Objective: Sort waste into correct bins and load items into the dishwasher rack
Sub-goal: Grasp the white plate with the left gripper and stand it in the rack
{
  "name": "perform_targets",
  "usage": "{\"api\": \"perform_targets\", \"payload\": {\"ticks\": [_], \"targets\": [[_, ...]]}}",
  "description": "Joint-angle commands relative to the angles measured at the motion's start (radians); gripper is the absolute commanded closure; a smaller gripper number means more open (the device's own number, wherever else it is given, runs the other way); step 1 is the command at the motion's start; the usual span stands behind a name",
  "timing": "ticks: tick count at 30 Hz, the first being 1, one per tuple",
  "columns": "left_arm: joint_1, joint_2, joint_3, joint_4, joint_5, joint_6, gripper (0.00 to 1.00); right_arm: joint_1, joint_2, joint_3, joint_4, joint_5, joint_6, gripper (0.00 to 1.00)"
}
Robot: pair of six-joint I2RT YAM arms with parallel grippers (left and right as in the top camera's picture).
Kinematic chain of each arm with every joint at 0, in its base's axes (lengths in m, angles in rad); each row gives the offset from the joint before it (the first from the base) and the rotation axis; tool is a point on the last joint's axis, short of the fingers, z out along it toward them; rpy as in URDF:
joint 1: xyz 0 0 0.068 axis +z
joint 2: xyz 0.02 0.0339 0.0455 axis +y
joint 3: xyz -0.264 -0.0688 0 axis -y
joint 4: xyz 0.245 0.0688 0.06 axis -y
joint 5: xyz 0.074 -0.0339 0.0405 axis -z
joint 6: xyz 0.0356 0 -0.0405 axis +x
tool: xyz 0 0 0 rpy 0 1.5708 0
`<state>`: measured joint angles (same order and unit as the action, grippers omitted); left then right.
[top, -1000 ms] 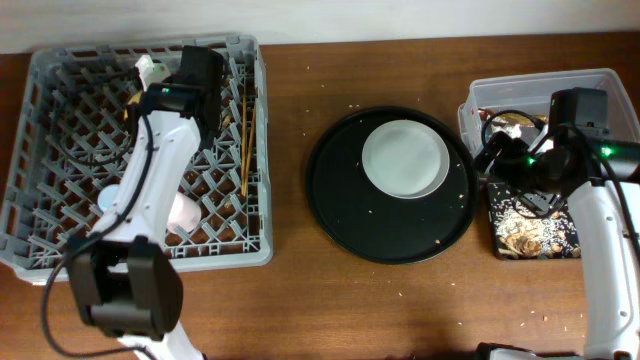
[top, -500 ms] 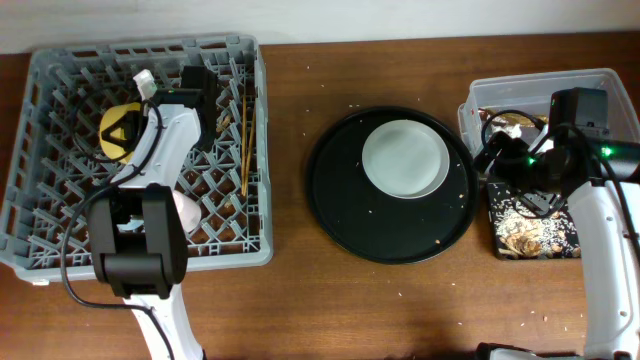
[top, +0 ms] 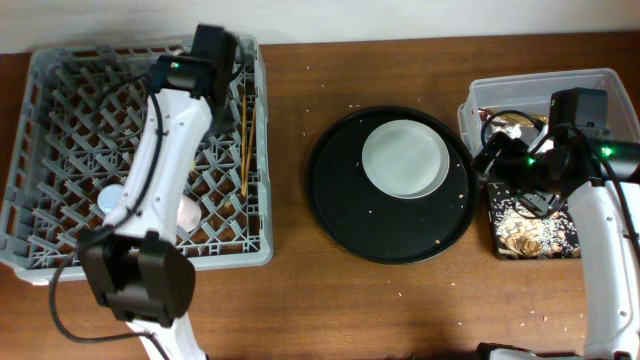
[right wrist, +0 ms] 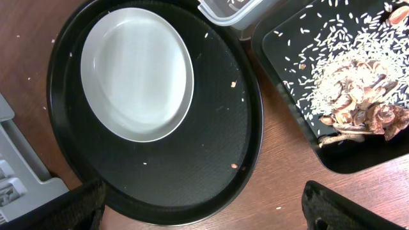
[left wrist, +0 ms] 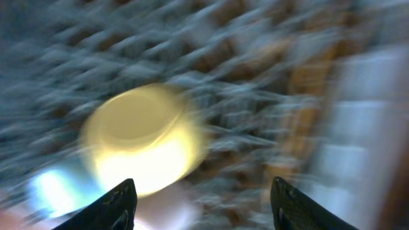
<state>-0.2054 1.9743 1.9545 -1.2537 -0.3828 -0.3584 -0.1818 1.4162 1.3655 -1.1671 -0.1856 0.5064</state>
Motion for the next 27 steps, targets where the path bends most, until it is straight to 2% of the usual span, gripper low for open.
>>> {"api": "perform_targets", "payload": {"ticks": [1,2,5,9,12,13,15,17,19,20,21,23,25,27], "targets": [[-0.094,-0.011,0.027,0.079,0.344,0.015,0.34,-0.002,-0.014,0.014,0.000,-0.006,0.007,0.02],[-0.121,0.002,0.026,0.122,0.382,0.016,0.34,-0.002,-0.014,0.014,0.000,-0.006,0.007,0.02],[-0.219,0.060,0.026,0.278,0.495,0.134,0.33,-0.002,-0.013,0.014,0.000,-0.006,0.008,0.02],[-0.341,0.225,0.026,0.386,0.494,0.163,0.36,-0.002,-0.013,0.014,0.000,-0.006,0.007,0.02],[-0.375,0.369,0.027,0.428,0.519,0.158,0.46,-0.002,-0.011,0.014,0.000,-0.006,0.008,0.02],[-0.379,0.412,0.026,0.433,0.527,0.123,0.49,-0.002,-0.007,0.014,0.000,-0.006,0.008,0.02],[-0.381,0.452,0.027,0.435,0.529,0.112,0.56,-0.002,0.000,0.014,-0.001,-0.006,0.007,0.02],[-0.381,0.461,0.027,0.434,0.529,0.113,0.69,-0.002,0.006,0.014,0.000,-0.006,0.008,0.02],[-0.379,0.460,0.029,0.427,0.529,0.113,1.00,-0.002,0.006,0.014,0.000,-0.006,0.007,0.02],[-0.374,0.460,0.039,0.402,0.529,0.113,1.00,-0.002,0.006,0.014,-0.001,-0.006,0.008,0.01],[-0.345,0.445,0.103,0.298,0.529,0.113,1.00,-0.002,0.006,0.014,-0.001,-0.006,0.007,0.02],[-0.226,0.332,0.306,0.008,0.492,0.114,1.00,-0.002,0.006,0.014,-0.001,-0.006,0.007,0.02],[-0.177,0.270,0.369,-0.083,0.420,0.114,1.00,-0.002,0.006,0.014,-0.001,-0.006,0.007,0.02],[-0.110,0.170,0.417,-0.175,0.277,0.130,1.00,-0.002,0.006,0.014,-0.001,-0.006,0.007,0.02]]}}
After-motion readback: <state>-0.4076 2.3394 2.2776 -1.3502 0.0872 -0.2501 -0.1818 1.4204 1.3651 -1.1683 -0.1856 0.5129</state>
